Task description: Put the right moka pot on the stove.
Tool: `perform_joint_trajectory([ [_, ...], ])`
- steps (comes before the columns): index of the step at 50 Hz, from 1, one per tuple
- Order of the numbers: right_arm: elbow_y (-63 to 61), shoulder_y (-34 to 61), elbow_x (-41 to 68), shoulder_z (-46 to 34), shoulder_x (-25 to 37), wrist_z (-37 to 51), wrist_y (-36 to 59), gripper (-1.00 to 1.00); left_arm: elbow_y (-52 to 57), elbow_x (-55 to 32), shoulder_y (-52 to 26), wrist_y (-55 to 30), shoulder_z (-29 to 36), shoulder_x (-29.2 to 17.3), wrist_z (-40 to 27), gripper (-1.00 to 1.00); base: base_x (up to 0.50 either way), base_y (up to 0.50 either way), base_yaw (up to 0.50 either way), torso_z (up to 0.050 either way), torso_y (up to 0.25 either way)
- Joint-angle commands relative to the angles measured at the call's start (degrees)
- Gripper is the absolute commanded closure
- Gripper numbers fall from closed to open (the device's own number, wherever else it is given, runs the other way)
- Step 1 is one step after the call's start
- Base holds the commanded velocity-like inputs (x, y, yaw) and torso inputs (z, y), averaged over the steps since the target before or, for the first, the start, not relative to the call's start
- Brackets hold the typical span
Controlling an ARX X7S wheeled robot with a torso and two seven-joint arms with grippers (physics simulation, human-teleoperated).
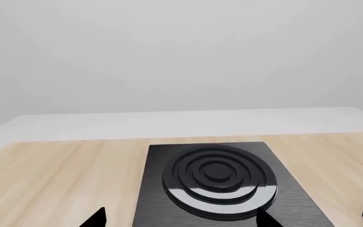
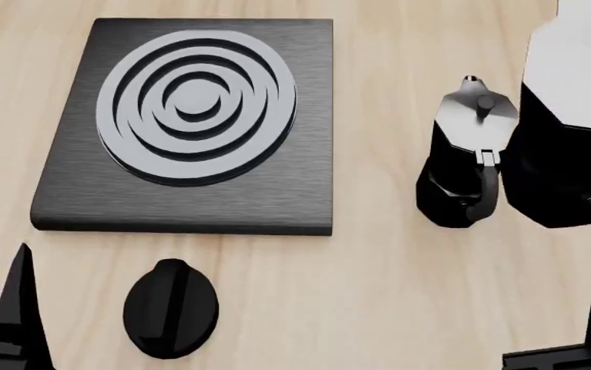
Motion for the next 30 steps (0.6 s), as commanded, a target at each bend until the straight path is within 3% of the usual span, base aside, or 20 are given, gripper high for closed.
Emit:
perform_joint_trajectory([
  [1, -1.14, 5.87, -1.44, -7.35, 0.41, 0.39, -2.53, 1.00, -0.07, -0.05, -0.05, 0.25, 0.11, -0.14, -0.03, -1.00, 0.00, 0.00, 0.00, 0.000, 0.000],
  [16, -0.18, 19.73, -2.80, -25.30, -3.51, 2.13, -2.33, 1.00, 0.04, -0.15, -0.21, 0.36, 0.24, -0.39, -0.22, -1.00, 0.00, 0.00, 0.00, 0.001, 0.001],
  [30, 2.22, 28.92, -6.30, -35.73, -10.91, 1.24, 0.85, 1.00, 0.13, -0.10, -0.32, 0.51, 0.57, -0.53, -0.28, -1.00, 0.00, 0.00, 0.00, 0.000, 0.001],
])
